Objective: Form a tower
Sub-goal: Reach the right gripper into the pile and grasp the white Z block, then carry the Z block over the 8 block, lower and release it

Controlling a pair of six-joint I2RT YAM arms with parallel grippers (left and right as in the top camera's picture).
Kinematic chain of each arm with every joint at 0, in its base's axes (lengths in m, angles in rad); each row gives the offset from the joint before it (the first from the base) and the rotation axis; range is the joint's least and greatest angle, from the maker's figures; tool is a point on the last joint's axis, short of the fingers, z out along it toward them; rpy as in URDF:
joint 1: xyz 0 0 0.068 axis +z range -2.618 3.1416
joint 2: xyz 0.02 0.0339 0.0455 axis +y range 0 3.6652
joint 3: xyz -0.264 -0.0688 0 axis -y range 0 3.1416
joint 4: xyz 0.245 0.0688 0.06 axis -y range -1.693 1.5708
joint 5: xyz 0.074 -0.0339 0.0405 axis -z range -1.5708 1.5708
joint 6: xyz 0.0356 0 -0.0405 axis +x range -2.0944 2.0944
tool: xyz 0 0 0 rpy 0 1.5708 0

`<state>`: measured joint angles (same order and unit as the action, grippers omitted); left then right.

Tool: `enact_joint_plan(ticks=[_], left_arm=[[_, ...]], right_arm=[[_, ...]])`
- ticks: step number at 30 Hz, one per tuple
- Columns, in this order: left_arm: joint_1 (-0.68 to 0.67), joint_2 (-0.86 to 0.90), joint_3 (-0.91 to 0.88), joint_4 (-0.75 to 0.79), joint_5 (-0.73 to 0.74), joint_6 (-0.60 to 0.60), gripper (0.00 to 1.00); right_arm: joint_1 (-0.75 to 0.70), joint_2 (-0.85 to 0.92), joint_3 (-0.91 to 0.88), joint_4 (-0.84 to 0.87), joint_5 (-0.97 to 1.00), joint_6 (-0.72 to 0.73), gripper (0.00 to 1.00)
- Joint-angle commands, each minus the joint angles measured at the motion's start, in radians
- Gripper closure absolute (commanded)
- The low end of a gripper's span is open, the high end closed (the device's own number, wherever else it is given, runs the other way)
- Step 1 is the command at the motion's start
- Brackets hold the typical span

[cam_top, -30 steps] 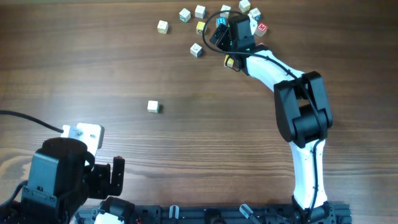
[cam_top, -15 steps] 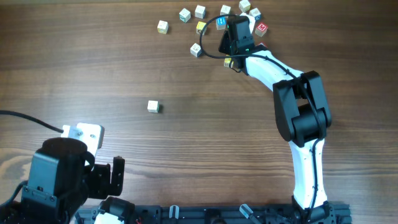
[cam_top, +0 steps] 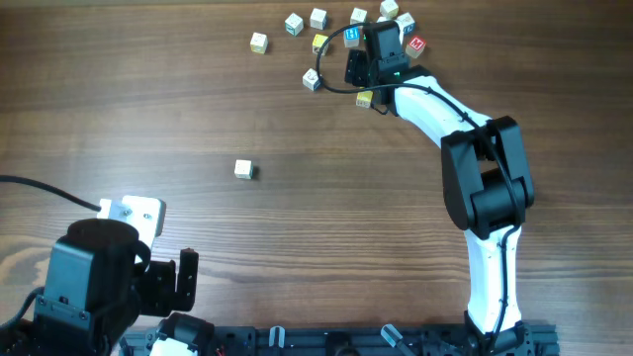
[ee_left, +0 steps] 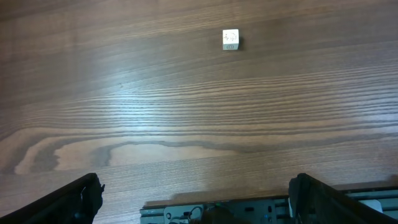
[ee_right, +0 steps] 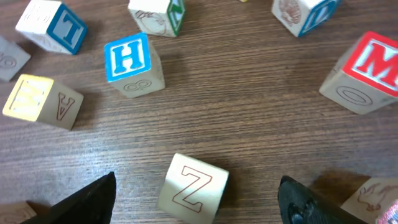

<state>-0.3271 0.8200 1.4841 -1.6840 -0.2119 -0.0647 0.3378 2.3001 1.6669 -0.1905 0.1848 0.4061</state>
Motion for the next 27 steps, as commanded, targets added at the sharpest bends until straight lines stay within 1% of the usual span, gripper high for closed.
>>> enact_joint_plan(ticks=[1,2,4,11,12,13,15,16,18,21,23,25,27], left_arm=[[-0.002,-0.002,0.001,0.000,-0.005,0.005,0.00],[-0.002,-0.002,0.001,0.000,-0.005,0.005,0.00],[-0.002,-0.002,0.001,0.000,-0.005,0.005,0.00],[-0.002,-0.002,0.001,0.000,-0.005,0.005,0.00],[-0.002,-0.002,0.001,0.000,-0.005,0.005,0.00],[-0.002,-0.002,0.001,0.000,-0.005,0.005,0.00],[-0.002,-0.002,0.001,0.000,-0.005,0.005,0.00],[-0.002,-0.002,0.001,0.000,-0.005,0.005,0.00],[-0.002,-0.002,0.001,0.000,-0.005,0.005,0.00],[-0.002,-0.002,0.001,0.000,-0.005,0.005,0.00],[-0.002,-0.002,0.001,0.000,-0.005,0.005,0.00],[-0.002,-0.002,0.001,0.000,-0.005,0.005,0.00],[-0.002,-0.002,0.001,0.000,-0.005,0.005,0.00]], right_arm=[[-0.003,0.010,0.005,0.004,0.037,0.137,0.18],[-0.003,0.015,0.005,0.009,0.036,0.147,0.19],[-0.003,0.023,0.005,0.018,0.037,0.147,0.25],[0.000,0.075,0.005,0.017,0.027,0.148,0.27],[0.000,0.080,0.005,0.017,0.030,0.151,0.29],[0.000,0.081,0.005,0.017,0.029,0.151,0.36],[0.000,0.080,0.005,0.020,0.029,0.145,0.46],[0.000,0.080,0.005,0.018,0.028,0.140,0.58],[0.000,0.070,0.005,0.016,0.008,0.111,0.63],[0.000,-0.008,0.005,-0.016,0.005,0.047,0.71],[0.000,-0.087,0.005,-0.047,-0.013,0.008,0.74],[0.000,-0.208,0.005,-0.108,-0.160,-0.022,0.74],[0.003,-0.290,0.005,-0.159,-0.300,-0.043,0.75]])
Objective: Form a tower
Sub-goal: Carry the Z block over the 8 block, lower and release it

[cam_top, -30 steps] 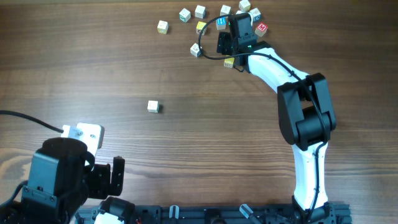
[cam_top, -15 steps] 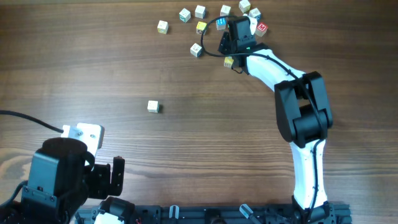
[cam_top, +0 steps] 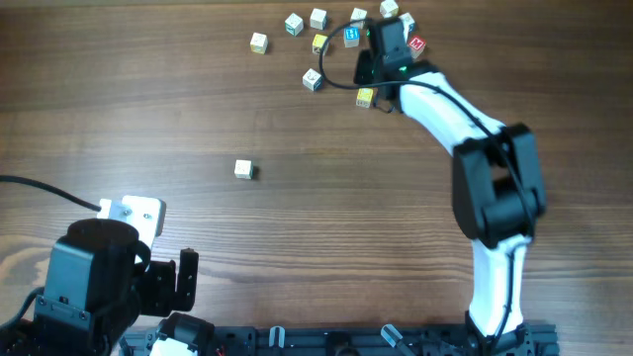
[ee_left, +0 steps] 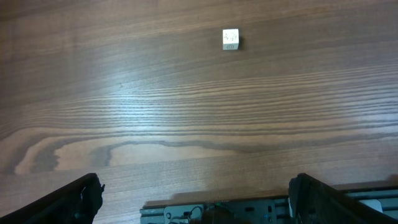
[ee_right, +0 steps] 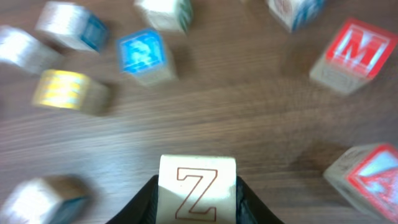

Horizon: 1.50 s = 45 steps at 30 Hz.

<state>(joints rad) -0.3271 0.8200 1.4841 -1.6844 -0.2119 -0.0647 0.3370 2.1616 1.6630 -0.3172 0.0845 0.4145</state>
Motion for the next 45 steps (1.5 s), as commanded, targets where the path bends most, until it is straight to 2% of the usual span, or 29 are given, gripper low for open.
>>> enact_joint_plan(ticks=[1,3,4,6,10,15,20,25,30,43,45], left_arm=[[-0.002,-0.002,0.001,0.000,-0.005,0.005,0.00],[-0.002,-0.002,0.001,0.000,-0.005,0.005,0.00],[-0.002,-0.002,0.001,0.000,-0.005,0.005,0.00],[-0.002,-0.002,0.001,0.000,-0.005,0.005,0.00],[-0.002,-0.002,0.001,0.000,-0.005,0.005,0.00],[-0.002,-0.002,0.001,0.000,-0.005,0.005,0.00],[-0.002,-0.002,0.001,0.000,-0.005,0.005,0.00],[-0.002,-0.002,0.001,0.000,-0.005,0.005,0.00],[-0.002,-0.002,0.001,0.000,-0.005,0.005,0.00],[-0.002,-0.002,0.001,0.000,-0.005,0.005,0.00],[-0.002,-0.002,0.001,0.000,-0.005,0.005,0.00]], right_arm=[[0.008,-0.177,0.009,-0.052,-0.254,-0.051,0.75],[0.034,-0.222,0.009,-0.115,-0.375,-0.030,0.75],[0.073,-0.223,0.009,-0.176,-0.410,0.047,0.75],[0.131,-0.220,0.000,-0.235,-0.389,0.065,0.75],[0.322,-0.204,-0.003,-0.274,-0.073,0.259,0.74],[0.513,-0.108,-0.003,-0.257,0.130,0.537,0.73],[0.589,-0.018,-0.003,-0.156,0.132,0.587,0.70],[0.596,-0.009,-0.002,-0.151,0.098,0.610,0.70],[0.636,0.006,-0.002,-0.150,0.213,0.607,0.69],[0.659,0.082,0.000,-0.100,0.234,0.580,0.68],[0.666,0.082,0.000,-0.097,0.246,0.580,0.66]])
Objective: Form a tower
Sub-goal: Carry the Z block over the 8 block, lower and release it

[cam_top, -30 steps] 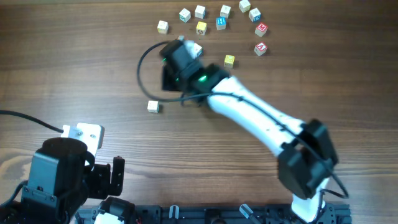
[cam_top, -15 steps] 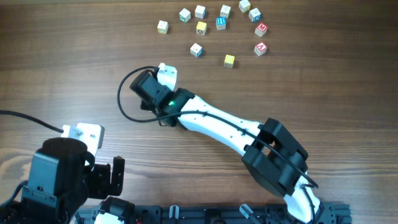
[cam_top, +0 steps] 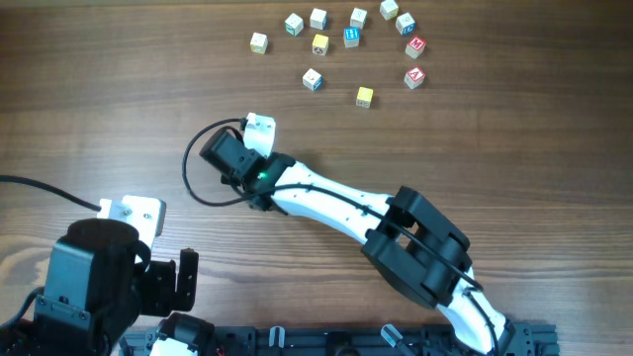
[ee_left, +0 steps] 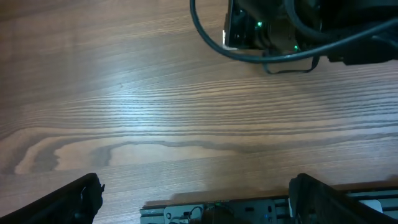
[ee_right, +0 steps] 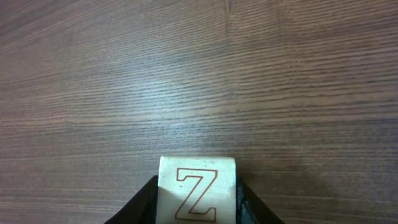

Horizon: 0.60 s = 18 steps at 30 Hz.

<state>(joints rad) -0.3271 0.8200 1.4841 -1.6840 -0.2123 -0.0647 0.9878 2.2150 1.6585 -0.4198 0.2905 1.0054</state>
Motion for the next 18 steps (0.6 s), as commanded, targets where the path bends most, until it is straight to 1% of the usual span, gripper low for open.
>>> enact_joint_plan(ticks=[1,5,8,11,13,18], left_arm=[[-0.002,-0.002,0.001,0.000,-0.005,0.005,0.00],[-0.002,-0.002,0.001,0.000,-0.005,0.005,0.00],[-0.002,-0.002,0.001,0.000,-0.005,0.005,0.00],[-0.002,-0.002,0.001,0.000,-0.005,0.005,0.00],[-0.002,-0.002,0.001,0.000,-0.005,0.005,0.00],[-0.002,-0.002,0.001,0.000,-0.005,0.005,0.00]], right_arm=[[0.017,0.029,0.004,0.007,0.044,-0.014,0.65],[0.017,0.056,0.004,0.001,0.043,-0.014,0.63],[0.020,0.059,0.004,0.016,0.047,-0.043,0.60],[0.026,0.059,0.006,0.023,0.054,-0.064,0.50],[0.026,0.059,0.007,0.024,0.058,-0.064,0.46],[0.031,0.059,0.007,0.023,0.053,-0.063,0.45]])
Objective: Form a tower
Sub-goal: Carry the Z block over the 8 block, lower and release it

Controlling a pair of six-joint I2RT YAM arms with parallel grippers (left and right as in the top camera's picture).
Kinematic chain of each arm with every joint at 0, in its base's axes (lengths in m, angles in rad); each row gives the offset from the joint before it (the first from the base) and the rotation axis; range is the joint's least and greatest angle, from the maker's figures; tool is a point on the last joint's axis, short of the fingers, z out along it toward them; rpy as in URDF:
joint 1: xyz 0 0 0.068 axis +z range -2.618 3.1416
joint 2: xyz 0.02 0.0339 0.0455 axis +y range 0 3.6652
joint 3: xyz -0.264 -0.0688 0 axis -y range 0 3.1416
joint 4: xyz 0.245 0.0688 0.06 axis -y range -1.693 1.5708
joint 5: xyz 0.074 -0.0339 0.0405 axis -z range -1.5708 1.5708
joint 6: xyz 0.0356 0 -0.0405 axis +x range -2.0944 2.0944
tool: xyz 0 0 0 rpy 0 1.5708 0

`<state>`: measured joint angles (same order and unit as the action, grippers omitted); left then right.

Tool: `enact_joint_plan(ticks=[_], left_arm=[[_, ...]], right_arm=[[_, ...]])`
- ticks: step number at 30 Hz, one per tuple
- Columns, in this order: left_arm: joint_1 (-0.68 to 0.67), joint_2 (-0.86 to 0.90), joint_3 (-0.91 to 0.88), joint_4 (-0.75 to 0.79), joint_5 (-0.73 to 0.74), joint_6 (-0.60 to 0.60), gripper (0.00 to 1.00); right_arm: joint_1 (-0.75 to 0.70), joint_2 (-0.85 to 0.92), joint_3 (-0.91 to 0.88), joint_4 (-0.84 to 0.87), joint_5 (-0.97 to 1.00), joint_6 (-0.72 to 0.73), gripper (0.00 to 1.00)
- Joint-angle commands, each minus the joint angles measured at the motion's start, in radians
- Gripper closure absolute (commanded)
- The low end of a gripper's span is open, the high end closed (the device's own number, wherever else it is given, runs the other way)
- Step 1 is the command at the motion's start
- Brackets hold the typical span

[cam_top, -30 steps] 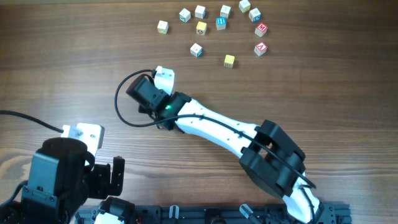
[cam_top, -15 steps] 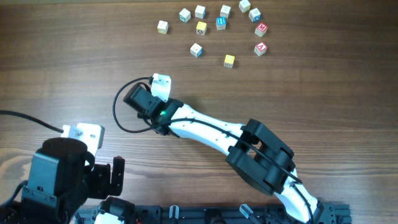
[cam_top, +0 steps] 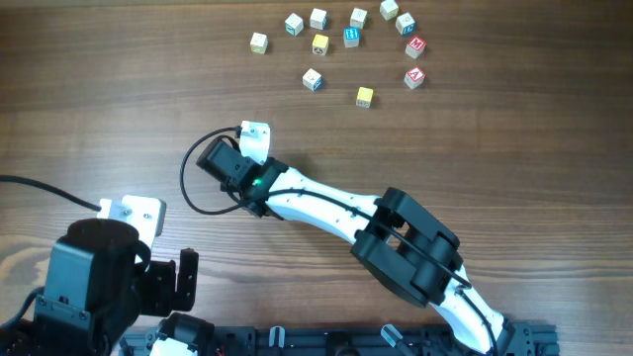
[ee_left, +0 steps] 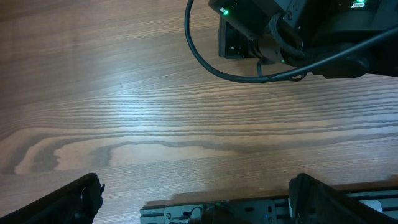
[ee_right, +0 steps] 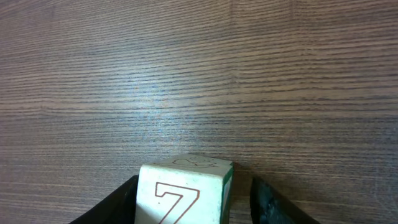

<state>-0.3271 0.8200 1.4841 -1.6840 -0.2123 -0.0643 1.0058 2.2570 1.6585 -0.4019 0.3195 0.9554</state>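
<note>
The wooden Z block [ee_right: 180,196] sits between my right gripper's [ee_right: 193,199] fingers, which are open. The left finger [ee_right: 115,205] is close against it, while a dark gap separates it from the right finger [ee_right: 277,202]. Past the block's far edge a face with a drawn figure [ee_right: 199,161] and a green side show; whether that is another block underneath I cannot tell. In the overhead view the right gripper [cam_top: 229,163] is at mid-table and hides whatever is under it. My left gripper [ee_left: 196,186] is open and empty near the table's front edge.
Several loose letter blocks [cam_top: 346,35] lie scattered at the back of the table, a yellow one [cam_top: 364,96] nearest. The right arm [cam_top: 326,208] stretches across the middle, its cable [cam_top: 193,188] looping left. The left arm's base [cam_top: 99,277] is at the front left.
My right gripper's fingers now stand wider apart, with a gap beside the Z block. A drawn face and green edge show beyond the block. The gripper has shifted slightly left.
My right gripper was open over the Z block among the blocks at the back, and a lone block lay mid-table. Then it was shut on the Z block. Later it held the block over the lone block's spot, where its fingers are now spread.
</note>
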Motion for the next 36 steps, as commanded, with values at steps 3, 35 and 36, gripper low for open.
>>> enact_joint_plan(ticks=[3,35,36], left_arm=[[-0.002,-0.002,0.001,0.000,-0.005,0.005,0.00],[-0.002,-0.002,0.001,0.000,-0.005,0.005,0.00],[-0.002,-0.002,0.001,0.000,-0.005,0.005,0.00]], right_arm=[[0.023,0.027,0.007,0.000,0.032,-0.013,0.45],[0.024,0.029,0.087,-0.078,0.047,-0.114,0.20],[0.023,0.025,0.113,-0.109,0.047,-0.117,0.19]])
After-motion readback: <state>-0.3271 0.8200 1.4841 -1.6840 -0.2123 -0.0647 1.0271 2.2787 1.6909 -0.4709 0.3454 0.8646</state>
